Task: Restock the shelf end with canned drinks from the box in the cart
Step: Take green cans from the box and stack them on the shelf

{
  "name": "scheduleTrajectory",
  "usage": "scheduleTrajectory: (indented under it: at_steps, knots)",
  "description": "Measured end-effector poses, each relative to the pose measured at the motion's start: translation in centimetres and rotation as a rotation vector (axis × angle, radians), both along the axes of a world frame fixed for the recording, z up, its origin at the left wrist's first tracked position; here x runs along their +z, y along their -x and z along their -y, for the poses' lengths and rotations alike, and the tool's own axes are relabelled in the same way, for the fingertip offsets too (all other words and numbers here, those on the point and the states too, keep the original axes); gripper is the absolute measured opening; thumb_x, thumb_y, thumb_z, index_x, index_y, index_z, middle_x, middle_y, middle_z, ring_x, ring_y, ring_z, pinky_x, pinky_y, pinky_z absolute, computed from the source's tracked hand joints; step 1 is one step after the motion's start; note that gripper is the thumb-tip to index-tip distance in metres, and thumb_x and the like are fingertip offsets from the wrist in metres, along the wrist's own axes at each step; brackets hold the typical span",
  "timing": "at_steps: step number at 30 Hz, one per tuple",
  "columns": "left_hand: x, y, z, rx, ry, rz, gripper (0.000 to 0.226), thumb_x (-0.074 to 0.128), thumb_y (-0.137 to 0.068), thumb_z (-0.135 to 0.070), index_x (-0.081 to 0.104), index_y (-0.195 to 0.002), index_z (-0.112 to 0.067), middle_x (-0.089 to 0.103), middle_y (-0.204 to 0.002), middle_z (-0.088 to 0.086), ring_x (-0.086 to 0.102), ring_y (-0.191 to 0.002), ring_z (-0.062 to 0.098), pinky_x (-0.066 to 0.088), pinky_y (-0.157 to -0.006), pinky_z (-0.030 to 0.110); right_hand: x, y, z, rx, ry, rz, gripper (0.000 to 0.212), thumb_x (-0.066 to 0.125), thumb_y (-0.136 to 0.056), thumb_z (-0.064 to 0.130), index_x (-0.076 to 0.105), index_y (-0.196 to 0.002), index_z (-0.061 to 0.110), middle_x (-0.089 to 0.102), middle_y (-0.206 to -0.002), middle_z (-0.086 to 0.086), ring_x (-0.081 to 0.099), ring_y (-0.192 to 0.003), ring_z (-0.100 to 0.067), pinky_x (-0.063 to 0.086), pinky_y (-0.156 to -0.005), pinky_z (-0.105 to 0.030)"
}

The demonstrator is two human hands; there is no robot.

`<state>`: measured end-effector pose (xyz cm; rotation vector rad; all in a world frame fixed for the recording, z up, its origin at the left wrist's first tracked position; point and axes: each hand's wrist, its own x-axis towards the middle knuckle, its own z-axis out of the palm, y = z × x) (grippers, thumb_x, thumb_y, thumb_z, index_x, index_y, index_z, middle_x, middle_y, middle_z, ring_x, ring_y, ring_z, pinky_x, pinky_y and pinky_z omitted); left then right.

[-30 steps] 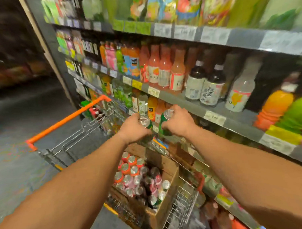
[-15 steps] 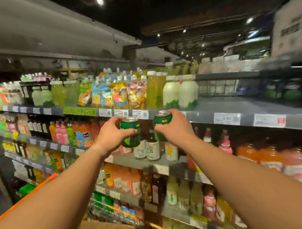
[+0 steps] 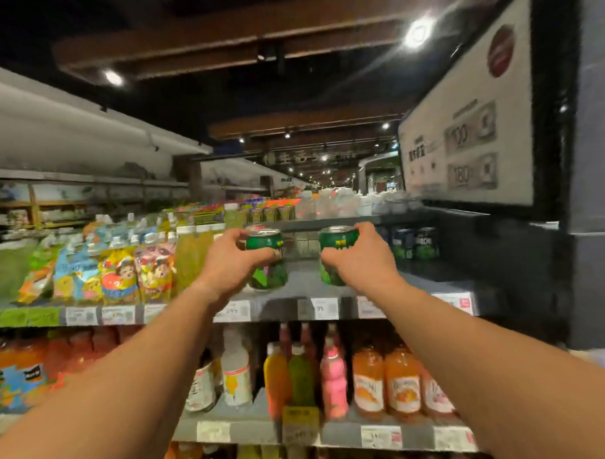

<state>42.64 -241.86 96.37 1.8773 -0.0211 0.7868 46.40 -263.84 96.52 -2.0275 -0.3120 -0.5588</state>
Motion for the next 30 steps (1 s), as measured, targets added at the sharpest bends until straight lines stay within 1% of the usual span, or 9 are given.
scheduleTrajectory:
  at_steps: [2, 5, 8, 11, 14, 18, 21, 25, 30]
  knots:
    - [0.4, -1.6, 2.7, -0.040, 0.024, 0.010, 0.049, 0.090, -0.062, -0.021, 0.065, -0.103, -0.014, 0.075, -0.091, 0.007, 0.072, -0.078, 0.021, 0.059, -0.064, 0.035, 0.4, -0.5, 3.0, -0.033, -0.002, -0.010, 0.089, 0.067, -0.057, 0.044, 0.040, -0.137, 0.016, 0.060, -0.115, -0.005, 0.061, -0.099, -0.026, 0.054, -0.083, -0.045]
    - [0.6, -4.4, 6.6, -0.078, 0.014, 0.020, 0.045, 0.091, -0.063, -0.023, 0.064, -0.099, -0.019, 0.075, -0.082, -0.003, 0.071, -0.067, 0.008, 0.055, -0.053, 0.024, 0.6, -1.6, 7.2, -0.086, -0.005, -0.007, 0.083, 0.068, -0.059, 0.039, 0.044, -0.135, 0.017, 0.062, -0.114, -0.005, 0.061, -0.099, -0.026, 0.055, -0.083, -0.045]
    - [0.5, -7.2, 9.9, -0.128, 0.026, -0.026, 0.056, 0.090, -0.064, -0.026, 0.061, -0.111, -0.014, 0.073, -0.097, -0.001, 0.072, -0.084, 0.014, 0.061, -0.072, 0.032, 0.3, -2.7, 10.7, -0.134, -0.004, 0.016, 0.076, 0.072, -0.064, 0.040, 0.048, -0.133, 0.018, 0.063, -0.108, -0.005, 0.062, -0.093, -0.023, 0.056, -0.080, -0.044]
    - [0.9, -9.7, 13.2, -0.157, -0.005, -0.045, 0.053, 0.091, -0.060, -0.035, 0.060, -0.102, -0.025, 0.068, -0.095, -0.011, 0.068, -0.084, 0.008, 0.056, -0.066, 0.024, -0.3, -4.0, 13.3, -0.182, -0.001, 0.023, 0.077, 0.074, -0.067, 0.038, 0.046, -0.137, 0.021, 0.061, -0.100, -0.001, 0.061, -0.086, -0.019, 0.057, -0.076, -0.040]
    - [1.8, -12.1, 16.4, -0.200, -0.011, -0.054, 0.062, 0.088, -0.048, -0.044, 0.067, -0.103, -0.023, 0.073, -0.096, -0.005, 0.072, -0.085, 0.013, 0.061, -0.076, 0.036, -0.7, -5.6, 14.7, -0.236, -0.025, 0.009, 0.074, 0.073, -0.067, 0.037, 0.046, -0.136, 0.023, 0.058, -0.087, 0.008, 0.060, -0.083, -0.016, 0.057, -0.074, -0.038]
    - [2.7, -15.6, 19.3, -0.263, 0.030, -0.075, 0.073, 0.086, -0.042, -0.045, 0.065, -0.107, -0.021, 0.072, -0.102, 0.004, 0.072, -0.090, 0.025, 0.060, -0.082, 0.047, -0.2, -8.2, 15.7, -0.294, -0.017, 0.012, 0.069, 0.072, -0.068, 0.039, 0.049, -0.131, 0.022, 0.064, -0.098, 0.002, 0.062, -0.087, -0.019, 0.057, -0.075, -0.038]
    - [3.3, -18.6, 20.6, -0.257, 0.010, -0.079, 0.096, 0.084, -0.041, -0.048, 0.057, -0.126, -0.013, 0.069, -0.106, 0.005, 0.070, -0.092, 0.025, 0.060, -0.083, 0.046, 0.7, -10.8, 16.2, -0.313, -0.058, 0.005, 0.045, 0.074, -0.071, 0.032, 0.054, -0.112, 0.024, 0.057, -0.081, 0.011, 0.056, -0.072, -0.008, 0.050, -0.064, -0.029]
    - [3.8, -23.3, 21.0, -0.317, 0.012, -0.121, 0.093, 0.085, -0.053, -0.037, 0.052, -0.132, -0.003, 0.072, -0.100, 0.013, 0.072, -0.089, 0.029, 0.060, -0.079, 0.047, 1.8, -15.1, 16.1, -0.331, -0.085, -0.016, 0.026, 0.072, -0.077, 0.024, 0.047, -0.074, 0.027, 0.053, -0.070, 0.011, 0.049, -0.060, -0.002, 0.034, -0.046, -0.018]
    - [4.8, -30.0, 20.5, -0.321, -0.004, -0.159, 0.084, 0.086, -0.060, -0.030, 0.050, -0.131, -0.001, 0.071, -0.101, 0.014, 0.071, -0.091, 0.030, 0.060, -0.082, 0.047, 4.1, -21.5, 15.3, -0.466, -0.055, -0.015, 0.024, 0.077, -0.072, 0.036, 0.057, -0.076, 0.024, 0.061, -0.085, 0.003, 0.056, -0.071, -0.015, 0.044, -0.063, -0.025]
